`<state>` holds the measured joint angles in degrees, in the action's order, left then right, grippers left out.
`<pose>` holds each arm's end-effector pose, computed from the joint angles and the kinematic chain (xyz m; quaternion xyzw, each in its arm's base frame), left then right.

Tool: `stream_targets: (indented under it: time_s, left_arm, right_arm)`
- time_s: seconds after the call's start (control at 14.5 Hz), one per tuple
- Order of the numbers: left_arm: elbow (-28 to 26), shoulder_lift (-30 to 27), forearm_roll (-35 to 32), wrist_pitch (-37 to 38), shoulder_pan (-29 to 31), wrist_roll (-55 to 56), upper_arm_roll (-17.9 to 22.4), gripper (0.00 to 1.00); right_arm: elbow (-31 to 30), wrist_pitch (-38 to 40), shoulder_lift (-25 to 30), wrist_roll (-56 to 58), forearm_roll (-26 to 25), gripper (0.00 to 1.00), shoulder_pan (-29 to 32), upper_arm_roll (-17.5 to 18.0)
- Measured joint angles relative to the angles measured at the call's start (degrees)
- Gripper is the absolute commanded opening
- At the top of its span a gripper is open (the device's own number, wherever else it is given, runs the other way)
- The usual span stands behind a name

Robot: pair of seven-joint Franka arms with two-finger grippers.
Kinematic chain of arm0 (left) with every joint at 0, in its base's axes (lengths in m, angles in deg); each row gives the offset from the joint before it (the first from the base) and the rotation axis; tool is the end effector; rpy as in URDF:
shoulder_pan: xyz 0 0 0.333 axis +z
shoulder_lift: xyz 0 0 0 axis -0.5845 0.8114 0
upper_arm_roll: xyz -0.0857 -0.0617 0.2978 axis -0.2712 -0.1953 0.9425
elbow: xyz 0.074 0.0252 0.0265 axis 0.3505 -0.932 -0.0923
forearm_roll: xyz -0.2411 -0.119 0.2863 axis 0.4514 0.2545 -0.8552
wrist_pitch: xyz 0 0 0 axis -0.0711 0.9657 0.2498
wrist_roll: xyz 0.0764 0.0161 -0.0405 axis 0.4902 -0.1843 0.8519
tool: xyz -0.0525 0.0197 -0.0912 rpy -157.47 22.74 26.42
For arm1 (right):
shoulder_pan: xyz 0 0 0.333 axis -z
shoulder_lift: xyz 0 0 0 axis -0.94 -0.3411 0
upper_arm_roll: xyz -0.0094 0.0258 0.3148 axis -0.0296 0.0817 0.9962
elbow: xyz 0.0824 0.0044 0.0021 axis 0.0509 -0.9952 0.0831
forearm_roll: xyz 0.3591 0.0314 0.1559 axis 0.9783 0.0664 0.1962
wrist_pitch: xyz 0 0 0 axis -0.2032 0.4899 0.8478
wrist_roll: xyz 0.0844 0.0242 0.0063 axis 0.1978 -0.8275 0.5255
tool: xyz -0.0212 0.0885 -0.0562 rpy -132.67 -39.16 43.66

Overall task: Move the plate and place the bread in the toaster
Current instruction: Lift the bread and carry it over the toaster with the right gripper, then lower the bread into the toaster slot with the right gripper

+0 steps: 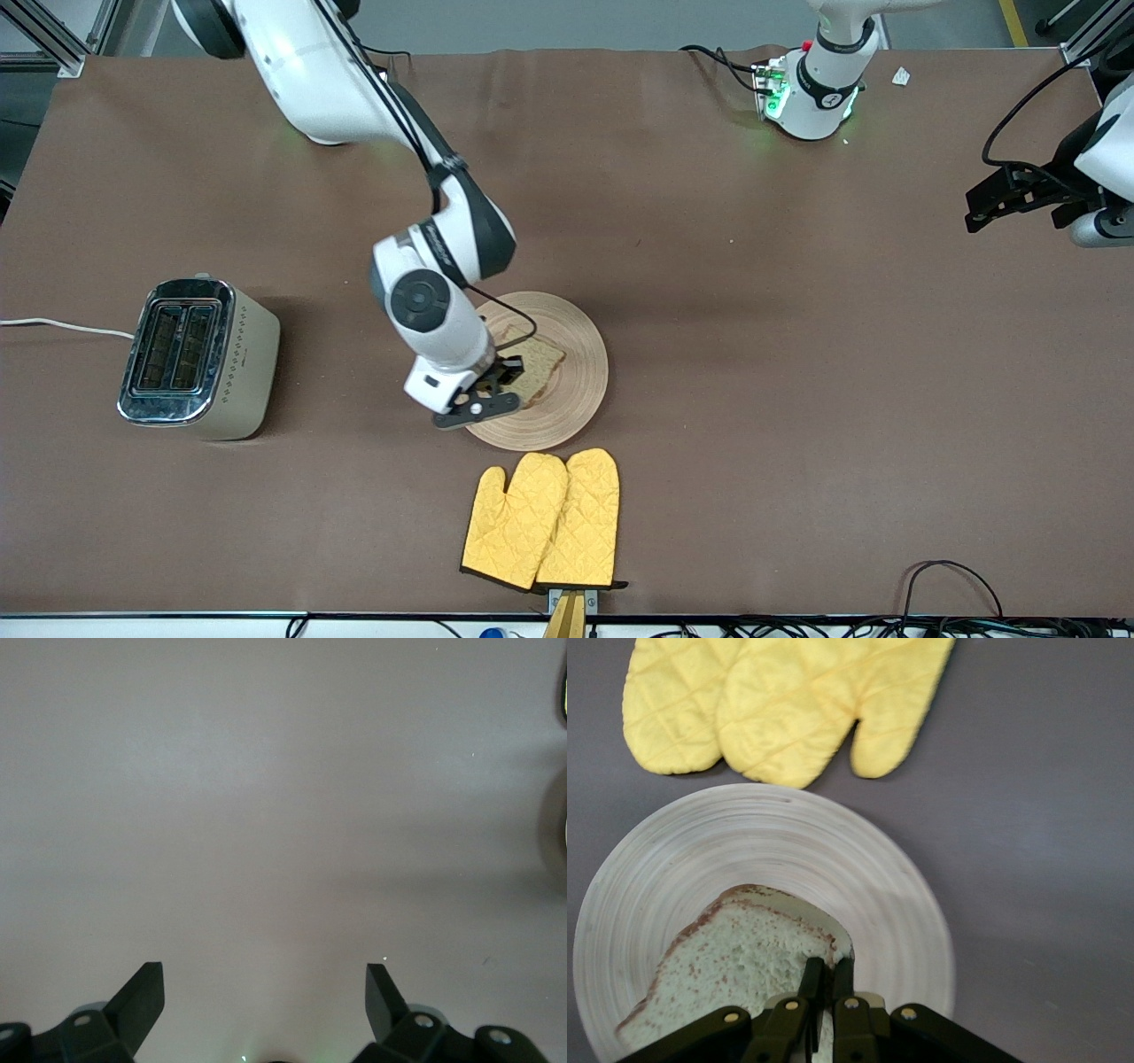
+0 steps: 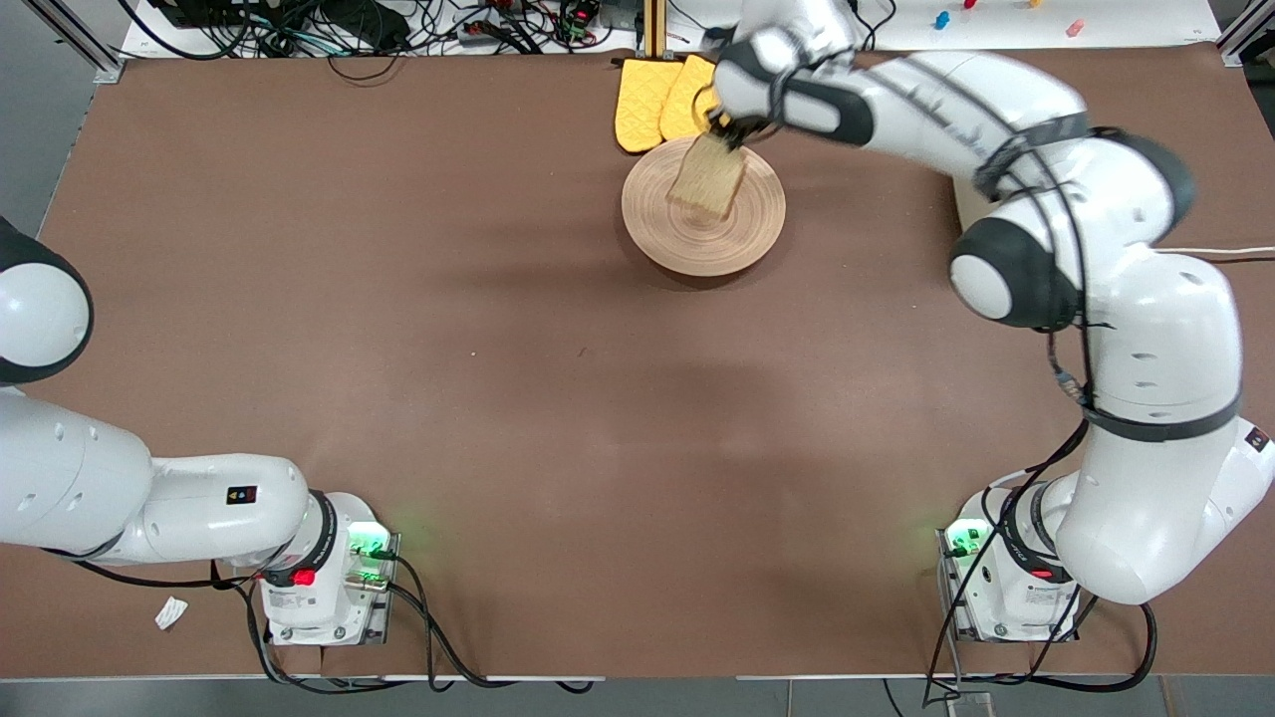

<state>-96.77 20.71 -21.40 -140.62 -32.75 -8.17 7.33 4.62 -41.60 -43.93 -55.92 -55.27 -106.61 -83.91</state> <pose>0.5489 -0.0479 0.6471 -0.9996 -0.0029 0.0123 0.0245 0.6485 0.3578 0.3473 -0.9944 -0.0992 -0.0268 0.0258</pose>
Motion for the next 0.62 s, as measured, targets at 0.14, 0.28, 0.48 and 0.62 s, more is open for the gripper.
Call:
stream_targets:
  time_s: [0.14, 0.28, 0.48, 0.62]
  left_arm:
    - [-0.01, 0.0, 0.0, -0.13, 0.0, 0.0, 0.0, 1.0]
    - [-0.04, 0.0, 0.0, -0.53, -0.04, 0.0, -0.01, 1.0]
    - [-0.11, 0.01, 0.08, -1.21, -0.31, -0.02, -0.16, 1.0]
    - [-0.15, 0.01, 0.41, -1.35, -0.59, -0.02, -0.18, 1.0]
  right_arm:
    - [0.03, 6.59, 5.03, 0.46, -4.52, 0.02, 0.31, -3.17]
    - [-0.05, 10.76, 8.9, 0.85, -12.77, 0.0, 0.79, -4.41]
    - [-0.14, 16.99, 12.39, 0.77, -23.37, 0.0, 0.54, -4.46]
    - [-0.22, 19.35, 14.19, 0.75, -26.21, 0.0, 0.55, -4.6]
